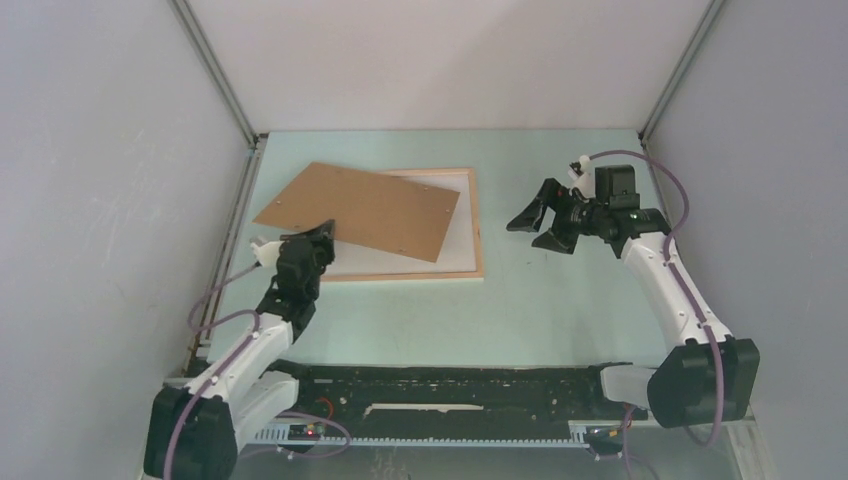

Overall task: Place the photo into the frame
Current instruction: Place the photo frame item in the photo frame.

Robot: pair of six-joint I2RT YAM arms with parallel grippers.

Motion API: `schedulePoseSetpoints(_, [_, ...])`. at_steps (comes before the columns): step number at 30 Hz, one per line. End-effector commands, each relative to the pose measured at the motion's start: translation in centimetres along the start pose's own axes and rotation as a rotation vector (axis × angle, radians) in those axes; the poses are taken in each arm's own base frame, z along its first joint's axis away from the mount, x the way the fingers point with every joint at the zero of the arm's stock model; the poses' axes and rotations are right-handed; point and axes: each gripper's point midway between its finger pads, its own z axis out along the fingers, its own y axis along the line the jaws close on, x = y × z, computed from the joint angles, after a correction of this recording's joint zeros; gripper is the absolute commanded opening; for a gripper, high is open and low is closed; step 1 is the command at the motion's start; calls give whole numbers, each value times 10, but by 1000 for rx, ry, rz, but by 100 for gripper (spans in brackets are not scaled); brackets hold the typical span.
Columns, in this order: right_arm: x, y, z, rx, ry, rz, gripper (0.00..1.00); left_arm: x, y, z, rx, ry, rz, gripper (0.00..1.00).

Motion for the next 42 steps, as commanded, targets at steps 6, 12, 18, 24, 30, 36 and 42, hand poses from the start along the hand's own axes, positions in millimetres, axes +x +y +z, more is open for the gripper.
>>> schedulePoseSetpoints(6, [0, 0, 4, -13, -18, -51, 96, 21, -19, 9, 43, -116, -193, 0])
schedulePoseSetpoints(12, [6, -2, 1, -14, -13, -66, 96, 31, -16, 16, 30, -170, -216, 0])
schedulePoseSetpoints(18, [9, -9, -1, -21, -5, -56, 96, 45, -16, 25, 40, -188, -251, 0])
schedulePoseSetpoints(24, [8, -12, -4, -26, -12, -49, 96, 59, -15, 32, 37, -197, -277, 0])
schedulePoseSetpoints(30, [8, -11, -5, -36, -10, -54, 96, 77, -15, 34, 29, -178, -261, 0])
schedulePoseSetpoints(36, [9, -11, -6, -47, -12, -53, 96, 78, -14, 29, 27, -224, -216, 0])
schedulePoseSetpoints(42, [12, -11, -6, -56, -9, -55, 96, 81, -7, 23, 27, -253, -189, 0])
